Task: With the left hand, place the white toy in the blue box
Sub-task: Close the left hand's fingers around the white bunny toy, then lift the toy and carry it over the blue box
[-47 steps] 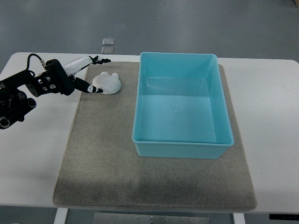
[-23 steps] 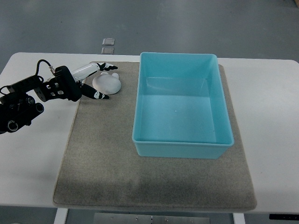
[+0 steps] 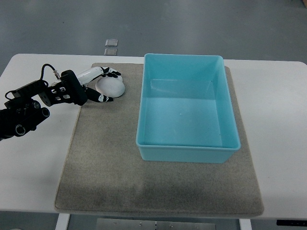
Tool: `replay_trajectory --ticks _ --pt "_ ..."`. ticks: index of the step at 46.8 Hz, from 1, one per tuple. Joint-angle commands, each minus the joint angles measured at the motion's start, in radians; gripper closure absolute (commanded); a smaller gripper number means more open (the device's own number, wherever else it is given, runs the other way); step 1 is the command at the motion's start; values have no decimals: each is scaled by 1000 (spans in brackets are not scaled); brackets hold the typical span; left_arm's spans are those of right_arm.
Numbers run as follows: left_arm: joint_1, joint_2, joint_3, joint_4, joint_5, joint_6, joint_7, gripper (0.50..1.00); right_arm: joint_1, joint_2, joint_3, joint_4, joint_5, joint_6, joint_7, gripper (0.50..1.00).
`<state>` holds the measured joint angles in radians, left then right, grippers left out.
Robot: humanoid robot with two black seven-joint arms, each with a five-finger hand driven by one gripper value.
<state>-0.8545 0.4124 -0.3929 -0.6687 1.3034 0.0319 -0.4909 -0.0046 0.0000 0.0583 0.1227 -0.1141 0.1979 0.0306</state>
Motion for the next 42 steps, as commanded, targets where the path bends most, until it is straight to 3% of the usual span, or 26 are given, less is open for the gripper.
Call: replay_trajectory --ticks 1,4,10,11,28,42 --pt "0 -9 -1 0 -9 0 0 778 0 0 0 0 -1 0 0 564" --pt "0 -11 -1 -2 -15 10 2 819 0 0 0 0 1 0 0 564" --pt "-1 -12 -6 -3 -21 42 6 990 0 0 0 0 -1 0 0 564" --pt "-1 -12 -10 -3 -22 46 6 1000 0 0 0 0 1 0 0 564" --pt "-55 5 -149 -35 -70 97 6 1000 0 0 0 0 1 0 0 564" --pt "-72 -7 -156 -290 -115 80 8 1000 0 0 0 0 -1 0 0 564"
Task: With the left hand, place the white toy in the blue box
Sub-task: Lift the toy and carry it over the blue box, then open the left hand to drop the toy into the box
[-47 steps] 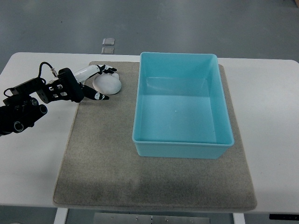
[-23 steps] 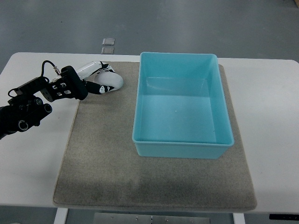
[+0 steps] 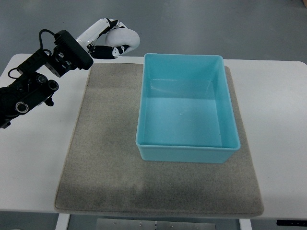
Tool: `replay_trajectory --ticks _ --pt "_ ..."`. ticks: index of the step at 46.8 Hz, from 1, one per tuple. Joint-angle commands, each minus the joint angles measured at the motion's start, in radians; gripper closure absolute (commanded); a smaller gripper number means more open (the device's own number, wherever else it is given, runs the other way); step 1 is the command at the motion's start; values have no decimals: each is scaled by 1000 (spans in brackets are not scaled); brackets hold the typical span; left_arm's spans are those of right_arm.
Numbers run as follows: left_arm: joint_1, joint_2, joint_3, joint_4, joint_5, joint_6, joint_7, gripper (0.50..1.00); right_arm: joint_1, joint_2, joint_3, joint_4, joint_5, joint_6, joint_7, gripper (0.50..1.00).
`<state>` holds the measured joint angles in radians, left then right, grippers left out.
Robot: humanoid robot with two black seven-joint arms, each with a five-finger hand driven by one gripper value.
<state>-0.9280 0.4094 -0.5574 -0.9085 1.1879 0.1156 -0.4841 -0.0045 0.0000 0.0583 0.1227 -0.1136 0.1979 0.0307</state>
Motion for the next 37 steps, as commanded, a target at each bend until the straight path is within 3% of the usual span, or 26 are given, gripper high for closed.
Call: replay_trajectory --ticks 1,9,27,30,33,37 --pt "3 -6 11 -68 1 -4 1 1000 0 0 0 0 -1 0 0 564" --pt "9 -30 74 -176 4 -7 1 1000 0 0 0 0 0 0 0 564" --pt "20 -78 260 -191 1 -4 1 1000 0 0 0 0 0 0 0 564" --pt "31 -86 260 -187 1 -5 1 918 0 0 0 0 0 0 0 564" --pt "37 -89 260 -185 -1 -4 1 729 0 0 0 0 -1 0 0 564" --pt "41 -92 260 -185 -1 -4 1 628 0 0 0 0 0 0 0 564"
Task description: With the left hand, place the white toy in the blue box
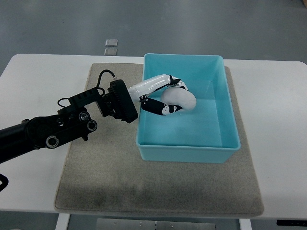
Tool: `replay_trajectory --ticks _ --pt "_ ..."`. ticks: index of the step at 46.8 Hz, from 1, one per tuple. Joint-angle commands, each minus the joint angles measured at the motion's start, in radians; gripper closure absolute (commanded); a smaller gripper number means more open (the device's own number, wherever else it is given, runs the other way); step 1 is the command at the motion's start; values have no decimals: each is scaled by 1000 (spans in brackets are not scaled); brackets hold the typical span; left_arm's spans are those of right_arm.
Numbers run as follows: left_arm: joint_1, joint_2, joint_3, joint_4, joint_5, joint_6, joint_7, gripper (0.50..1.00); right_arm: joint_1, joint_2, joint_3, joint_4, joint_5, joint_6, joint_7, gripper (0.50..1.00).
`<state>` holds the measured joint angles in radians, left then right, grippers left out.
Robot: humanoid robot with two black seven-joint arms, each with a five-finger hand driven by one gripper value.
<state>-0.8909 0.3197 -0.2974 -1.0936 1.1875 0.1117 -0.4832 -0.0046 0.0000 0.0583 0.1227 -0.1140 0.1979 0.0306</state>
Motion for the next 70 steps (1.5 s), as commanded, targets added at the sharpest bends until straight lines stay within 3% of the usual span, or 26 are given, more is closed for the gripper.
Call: replay_trajectory --ticks 1,6,22,41,57,63,70 --pt "7 -2 -2 0 0 0 0 607 0 0 0 0 0 0 0 564" --pt "10 -4 -2 0 0 0 0 542 0 0 0 0 0 0 0 564" --pt "9 -4 -14 -6 -31 13 -2 536 0 0 0 0 0 0 0 564" --pt "0 16 -173 15 -712 19 0 508 0 0 0 0 0 0 0 564" --pt "3 18 -213 156 -847 17 8 506 0 0 0 0 0 0 0 564" --pt "9 18 -236 210 -1072 -18 8 506 0 0 0 0 0 0 0 564" --pt "21 32 -238 270 -1379 -138 8 506 0 0 0 0 -1 0 0 564"
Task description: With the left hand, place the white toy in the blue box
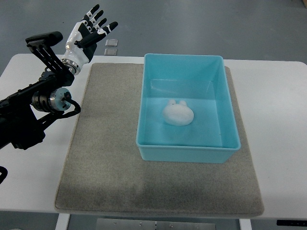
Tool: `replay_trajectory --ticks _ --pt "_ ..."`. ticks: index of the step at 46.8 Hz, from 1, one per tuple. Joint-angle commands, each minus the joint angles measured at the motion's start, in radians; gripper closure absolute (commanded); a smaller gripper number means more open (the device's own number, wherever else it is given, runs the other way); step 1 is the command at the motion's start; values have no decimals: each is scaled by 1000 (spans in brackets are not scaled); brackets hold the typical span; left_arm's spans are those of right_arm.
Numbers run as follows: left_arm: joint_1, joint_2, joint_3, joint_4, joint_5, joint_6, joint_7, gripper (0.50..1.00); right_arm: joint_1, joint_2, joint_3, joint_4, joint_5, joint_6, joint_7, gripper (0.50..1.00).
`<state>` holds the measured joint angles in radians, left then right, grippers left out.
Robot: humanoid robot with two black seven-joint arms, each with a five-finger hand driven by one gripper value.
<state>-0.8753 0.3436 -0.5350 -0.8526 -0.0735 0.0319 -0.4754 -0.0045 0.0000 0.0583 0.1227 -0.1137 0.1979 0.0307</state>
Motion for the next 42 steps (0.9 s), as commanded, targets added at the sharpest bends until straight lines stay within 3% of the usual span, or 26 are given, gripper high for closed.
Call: replay_trajectory --ticks 1,10,19,42 --pt "7 9 1 36 -146 -76 0 506 0 0 0 0 0 0 0 564" --pt "38 25 0 52 -265 -178 14 506 0 0 0 0 0 0 0 564" --pt "44 45 4 49 -422 -201 124 506 0 0 0 0 0 0 0 564" --pt "67 60 0 49 -407 -217 126 506 0 0 0 0 0 0 0 564"
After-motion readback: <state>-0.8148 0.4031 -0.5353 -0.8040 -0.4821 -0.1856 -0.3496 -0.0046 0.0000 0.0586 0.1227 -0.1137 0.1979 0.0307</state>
